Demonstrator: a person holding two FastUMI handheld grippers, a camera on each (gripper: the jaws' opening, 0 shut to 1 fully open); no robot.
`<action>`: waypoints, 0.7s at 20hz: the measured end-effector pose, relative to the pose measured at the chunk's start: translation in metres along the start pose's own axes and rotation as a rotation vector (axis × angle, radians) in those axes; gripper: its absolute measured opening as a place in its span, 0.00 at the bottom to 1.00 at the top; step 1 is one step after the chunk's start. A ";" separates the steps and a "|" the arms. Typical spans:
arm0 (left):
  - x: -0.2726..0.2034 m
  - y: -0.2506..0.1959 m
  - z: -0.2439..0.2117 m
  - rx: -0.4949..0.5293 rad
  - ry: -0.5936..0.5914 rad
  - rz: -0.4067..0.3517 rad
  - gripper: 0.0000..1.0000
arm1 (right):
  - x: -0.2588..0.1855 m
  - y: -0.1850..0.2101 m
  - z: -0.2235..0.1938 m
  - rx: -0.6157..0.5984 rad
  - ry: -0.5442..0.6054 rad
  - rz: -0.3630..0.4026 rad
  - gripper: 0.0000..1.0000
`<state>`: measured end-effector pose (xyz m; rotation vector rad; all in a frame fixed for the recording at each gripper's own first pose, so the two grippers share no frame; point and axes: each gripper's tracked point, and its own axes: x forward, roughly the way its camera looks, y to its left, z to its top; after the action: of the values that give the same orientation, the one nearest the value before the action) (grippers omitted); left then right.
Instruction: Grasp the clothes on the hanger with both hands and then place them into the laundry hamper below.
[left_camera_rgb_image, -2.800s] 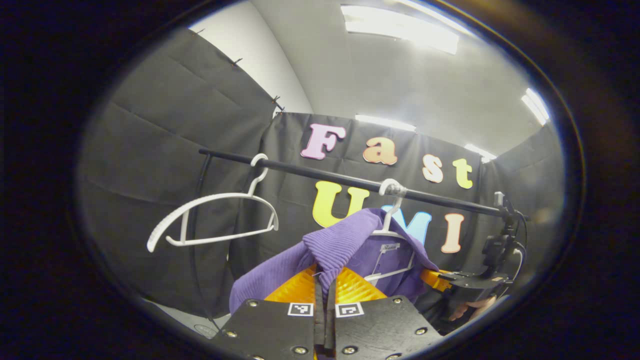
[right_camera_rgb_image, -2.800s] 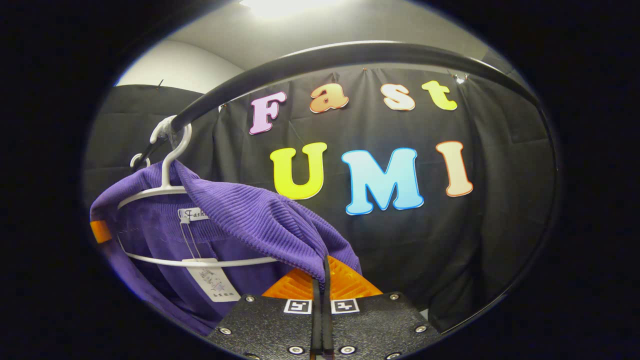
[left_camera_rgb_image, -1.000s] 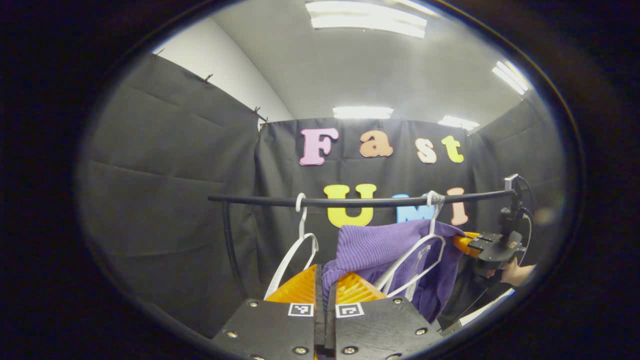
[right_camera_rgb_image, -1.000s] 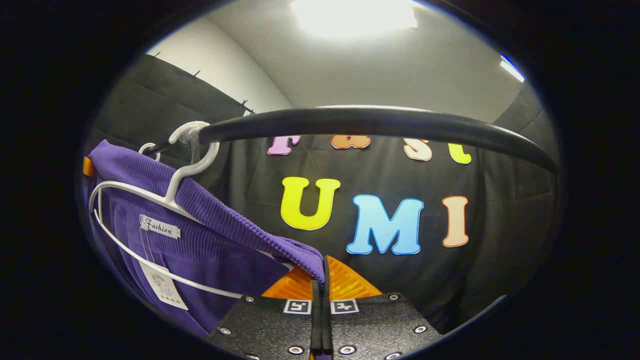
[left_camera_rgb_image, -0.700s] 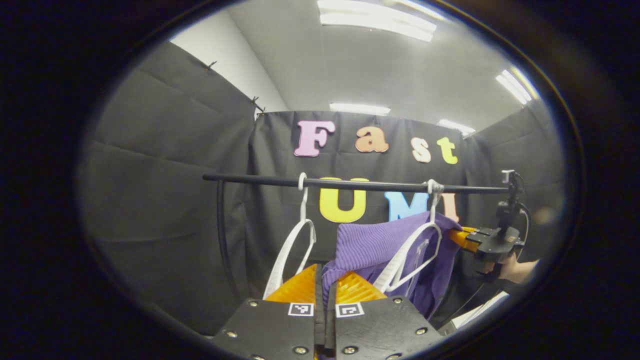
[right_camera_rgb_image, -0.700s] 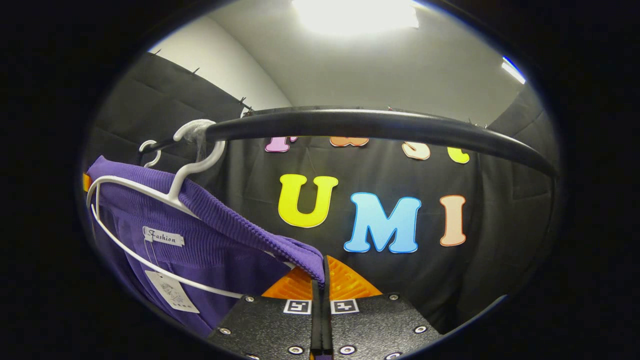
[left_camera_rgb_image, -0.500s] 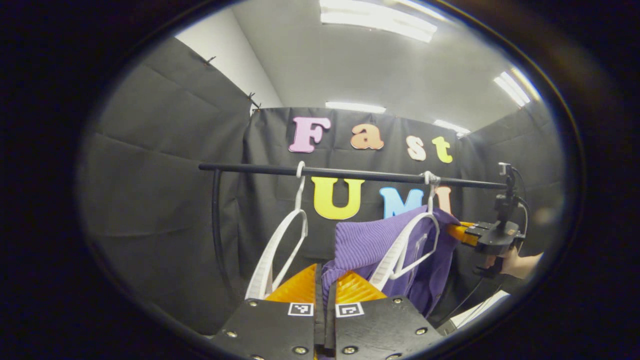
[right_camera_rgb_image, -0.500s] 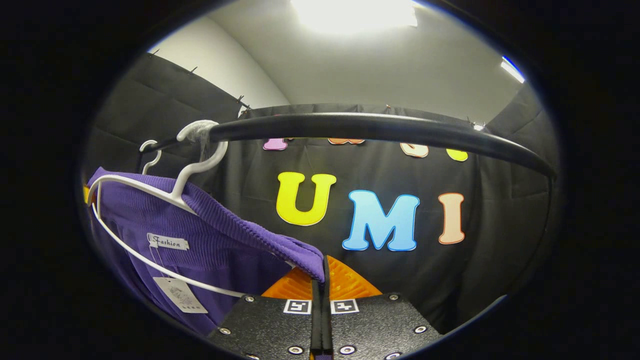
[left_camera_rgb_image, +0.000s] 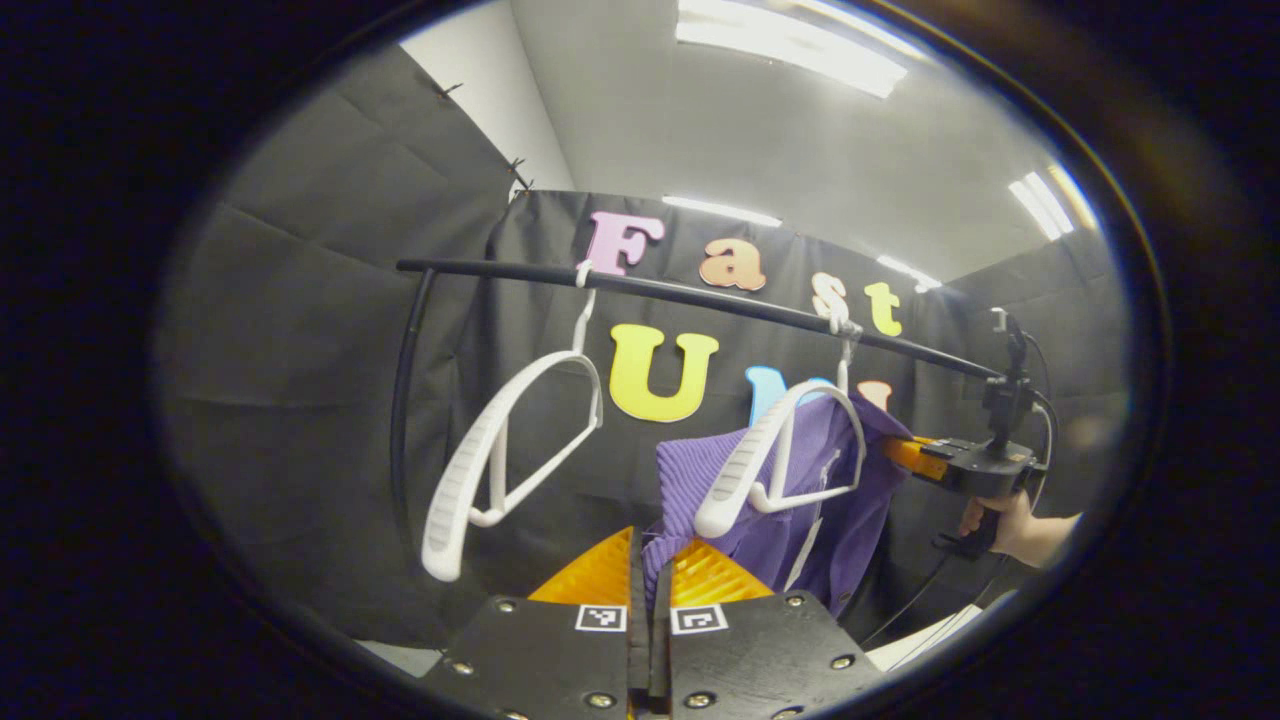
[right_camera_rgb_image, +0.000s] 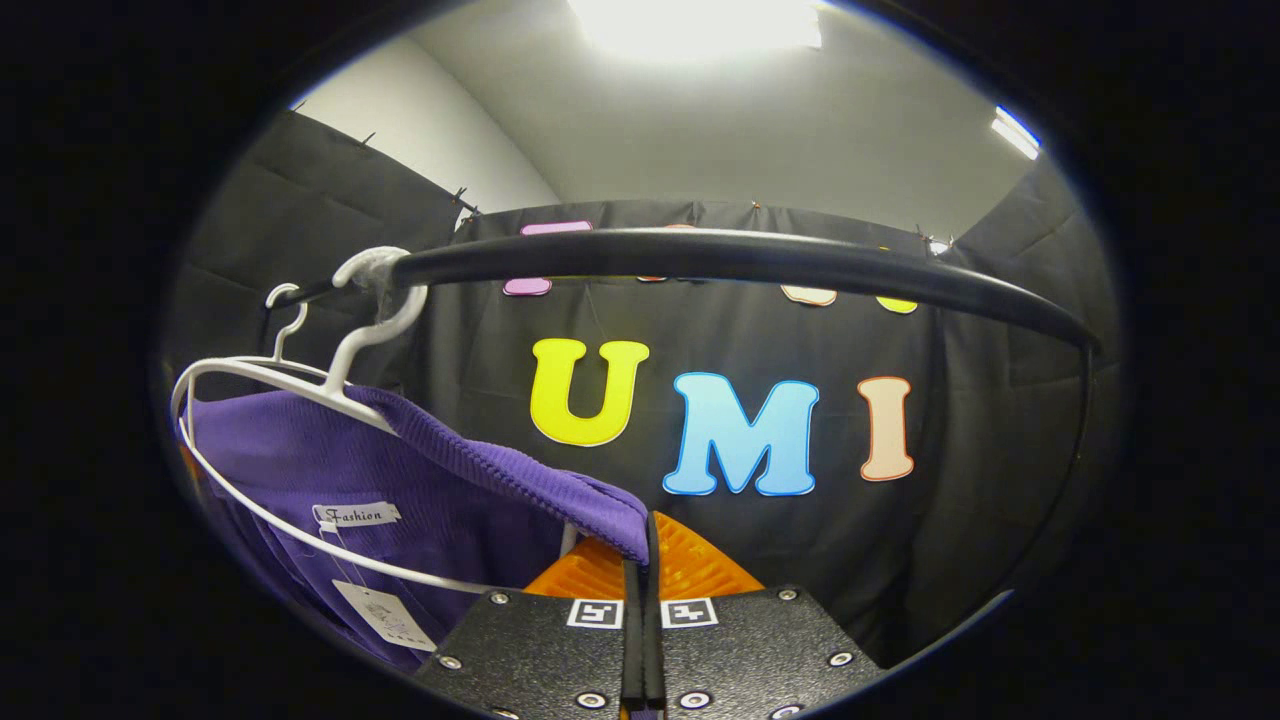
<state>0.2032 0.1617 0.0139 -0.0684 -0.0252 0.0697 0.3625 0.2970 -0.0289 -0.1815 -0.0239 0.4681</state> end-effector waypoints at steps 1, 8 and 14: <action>0.001 -0.009 -0.004 0.014 0.001 0.005 0.01 | -0.001 -0.010 -0.003 -0.005 0.006 -0.005 0.00; -0.001 -0.059 -0.012 -0.021 -0.038 0.013 0.01 | 0.007 -0.038 -0.036 -0.077 0.072 -0.011 0.00; -0.006 -0.070 -0.021 -0.050 -0.022 0.052 0.01 | -0.001 -0.041 -0.042 -0.109 0.047 0.007 0.00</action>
<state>0.2029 0.0907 -0.0027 -0.1180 -0.0475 0.1219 0.3831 0.2532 -0.0630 -0.2999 -0.0026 0.4701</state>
